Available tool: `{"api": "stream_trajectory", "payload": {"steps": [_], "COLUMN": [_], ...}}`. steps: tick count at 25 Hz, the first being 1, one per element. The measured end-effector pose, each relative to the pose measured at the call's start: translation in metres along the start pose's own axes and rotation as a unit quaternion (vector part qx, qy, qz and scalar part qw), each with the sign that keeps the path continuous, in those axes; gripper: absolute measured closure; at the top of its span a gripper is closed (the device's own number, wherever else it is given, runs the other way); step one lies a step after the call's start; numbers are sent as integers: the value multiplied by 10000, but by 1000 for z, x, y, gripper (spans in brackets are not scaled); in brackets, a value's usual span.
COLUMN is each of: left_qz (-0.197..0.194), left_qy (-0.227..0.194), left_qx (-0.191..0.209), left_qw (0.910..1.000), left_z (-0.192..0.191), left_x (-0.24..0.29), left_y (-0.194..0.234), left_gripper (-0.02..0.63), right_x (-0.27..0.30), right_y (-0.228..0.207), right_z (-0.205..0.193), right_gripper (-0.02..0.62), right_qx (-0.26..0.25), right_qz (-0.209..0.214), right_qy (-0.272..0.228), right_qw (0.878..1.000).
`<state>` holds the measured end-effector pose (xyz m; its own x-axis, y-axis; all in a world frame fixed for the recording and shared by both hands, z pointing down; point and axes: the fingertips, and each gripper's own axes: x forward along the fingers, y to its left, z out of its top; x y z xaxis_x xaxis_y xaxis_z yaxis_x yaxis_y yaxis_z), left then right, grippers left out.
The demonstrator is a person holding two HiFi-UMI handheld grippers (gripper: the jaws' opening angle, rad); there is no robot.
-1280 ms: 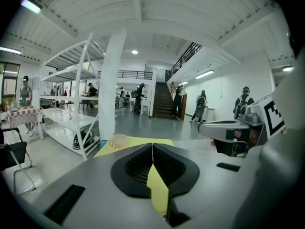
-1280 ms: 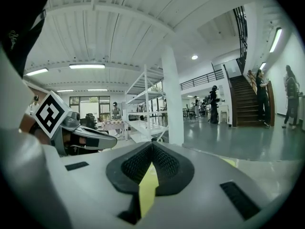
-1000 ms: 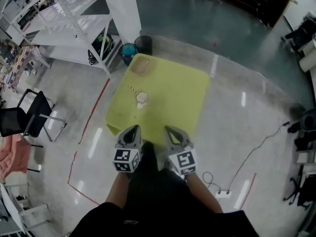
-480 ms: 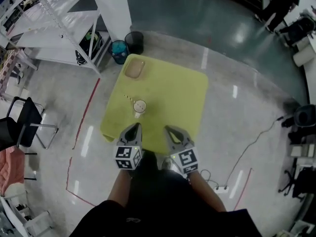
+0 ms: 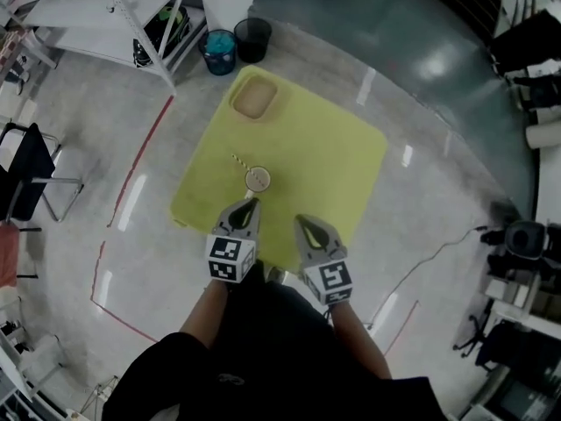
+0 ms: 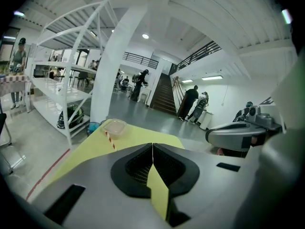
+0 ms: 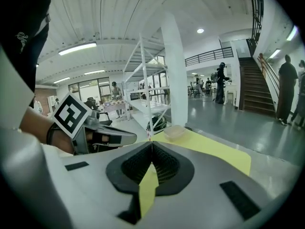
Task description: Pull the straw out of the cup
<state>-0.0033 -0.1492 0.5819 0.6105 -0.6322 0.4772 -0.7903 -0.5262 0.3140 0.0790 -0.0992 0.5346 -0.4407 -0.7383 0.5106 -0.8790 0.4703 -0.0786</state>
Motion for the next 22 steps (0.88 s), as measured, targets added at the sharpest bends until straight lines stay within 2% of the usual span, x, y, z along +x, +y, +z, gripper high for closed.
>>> {"api": "stream_trajectory", "payload": {"steps": [5, 10, 17, 22], "left_qz": [-46, 29, 6, -11], "left_qy": [111, 271, 541, 680], "left_qx": [-33, -26, 57, -47], "left_qw": [9999, 9996, 9985, 9977], "left_z": [-7, -17, -28, -36], "left_x": [13, 31, 46, 58], "left_y": [23, 45, 64, 77], "left_gripper": [561, 561, 561, 561], "right_x": [23, 38, 60, 71], "right_y": [2, -1, -9, -14], "right_z": [7, 6, 19, 16], "right_gripper": [578, 578, 578, 578], "right_qx": [11, -183, -13, 92], "right_qz": [-8, -43, -127, -142], "right_qy": [39, 209, 134, 276], "right_qw": [10000, 9996, 9998, 9995]}}
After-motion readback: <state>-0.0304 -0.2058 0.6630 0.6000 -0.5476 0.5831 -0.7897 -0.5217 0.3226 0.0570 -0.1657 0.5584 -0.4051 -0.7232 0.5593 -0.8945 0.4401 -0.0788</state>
